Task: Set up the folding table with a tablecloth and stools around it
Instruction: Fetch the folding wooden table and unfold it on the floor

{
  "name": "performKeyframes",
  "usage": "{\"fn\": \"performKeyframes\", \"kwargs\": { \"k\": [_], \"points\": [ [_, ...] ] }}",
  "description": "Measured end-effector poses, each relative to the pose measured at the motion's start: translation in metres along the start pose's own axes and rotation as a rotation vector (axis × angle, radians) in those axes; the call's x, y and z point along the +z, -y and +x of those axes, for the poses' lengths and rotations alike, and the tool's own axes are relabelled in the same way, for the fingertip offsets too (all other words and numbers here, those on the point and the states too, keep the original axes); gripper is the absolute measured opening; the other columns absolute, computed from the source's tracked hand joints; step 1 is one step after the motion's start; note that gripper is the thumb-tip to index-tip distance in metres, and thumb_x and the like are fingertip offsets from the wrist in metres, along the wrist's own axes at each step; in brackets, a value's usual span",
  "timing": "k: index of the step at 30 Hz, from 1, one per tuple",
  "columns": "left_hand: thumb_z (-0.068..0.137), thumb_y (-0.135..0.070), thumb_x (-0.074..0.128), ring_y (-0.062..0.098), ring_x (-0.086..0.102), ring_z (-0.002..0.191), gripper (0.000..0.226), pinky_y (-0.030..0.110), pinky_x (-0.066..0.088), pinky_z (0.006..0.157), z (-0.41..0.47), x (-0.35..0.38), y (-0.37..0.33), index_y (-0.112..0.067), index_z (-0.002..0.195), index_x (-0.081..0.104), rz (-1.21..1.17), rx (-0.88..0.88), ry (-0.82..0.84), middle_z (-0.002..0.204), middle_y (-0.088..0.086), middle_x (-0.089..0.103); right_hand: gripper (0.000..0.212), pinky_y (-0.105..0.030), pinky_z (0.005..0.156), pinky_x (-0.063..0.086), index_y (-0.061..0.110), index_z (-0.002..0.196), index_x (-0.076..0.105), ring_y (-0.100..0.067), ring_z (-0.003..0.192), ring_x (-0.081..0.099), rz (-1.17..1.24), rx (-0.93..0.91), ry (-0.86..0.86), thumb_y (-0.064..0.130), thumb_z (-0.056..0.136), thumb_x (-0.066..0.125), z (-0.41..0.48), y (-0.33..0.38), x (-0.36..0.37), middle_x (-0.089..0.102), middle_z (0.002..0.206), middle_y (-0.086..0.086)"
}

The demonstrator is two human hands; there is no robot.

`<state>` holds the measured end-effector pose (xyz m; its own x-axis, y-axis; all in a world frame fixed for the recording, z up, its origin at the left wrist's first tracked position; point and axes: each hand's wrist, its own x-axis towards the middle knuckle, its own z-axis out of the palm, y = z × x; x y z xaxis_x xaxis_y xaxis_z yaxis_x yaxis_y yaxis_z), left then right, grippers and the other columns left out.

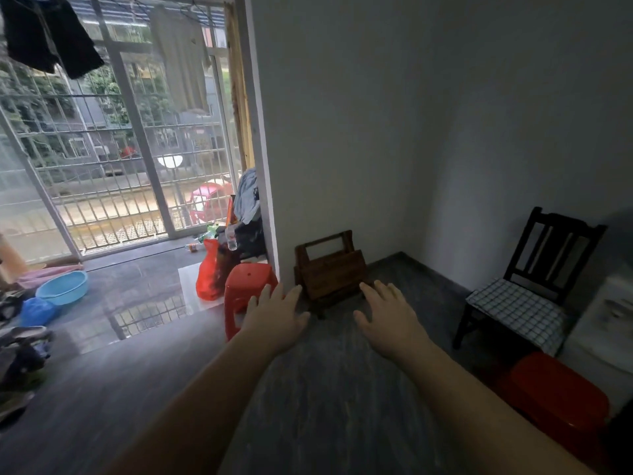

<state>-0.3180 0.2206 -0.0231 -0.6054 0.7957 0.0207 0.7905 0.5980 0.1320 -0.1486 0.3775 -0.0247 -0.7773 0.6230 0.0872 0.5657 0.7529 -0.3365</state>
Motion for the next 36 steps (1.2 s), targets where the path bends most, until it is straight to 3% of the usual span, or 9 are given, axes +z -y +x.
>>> {"fn": "performKeyframes", "kwargs": {
  "k": [9,16,36],
  "points": [
    [0.096,-0.059,0.037,0.031,0.01,0.151,0.069,0.056,0.017,0.12,0.218,0.036,-0.046,-0.031,0.156,0.015,0.009,-0.003,0.009,0.165,0.007,0.015,0.066,-0.045,0.122,0.016,0.027,0.158,0.015,-0.027,0.152,0.004,0.02,0.014,-0.002,0.052,0.1,0.036,0.189,-0.112,-0.003,0.013,0.165,-0.004],
    [0.097,-0.058,0.035,0.033,0.009,0.151,0.07,0.056,0.018,0.118,0.354,0.051,-0.053,-0.031,0.157,0.011,-0.015,-0.063,0.057,0.165,0.007,0.011,0.067,-0.043,0.122,0.013,0.027,0.158,0.014,-0.027,0.152,0.002,-0.004,-0.033,0.076,0.053,0.1,0.036,0.321,-0.157,-0.003,0.011,0.166,-0.003],
    [0.097,-0.053,0.04,0.033,0.008,0.152,0.07,0.053,0.015,0.121,0.787,0.108,0.043,-0.03,0.157,0.012,-0.069,-0.117,0.15,0.166,0.006,0.009,0.066,-0.047,0.122,0.018,0.026,0.157,0.016,-0.025,0.152,0.004,-0.039,-0.029,0.179,0.05,0.1,0.039,0.766,-0.195,0.088,0.015,0.165,-0.002]
  ]
}}
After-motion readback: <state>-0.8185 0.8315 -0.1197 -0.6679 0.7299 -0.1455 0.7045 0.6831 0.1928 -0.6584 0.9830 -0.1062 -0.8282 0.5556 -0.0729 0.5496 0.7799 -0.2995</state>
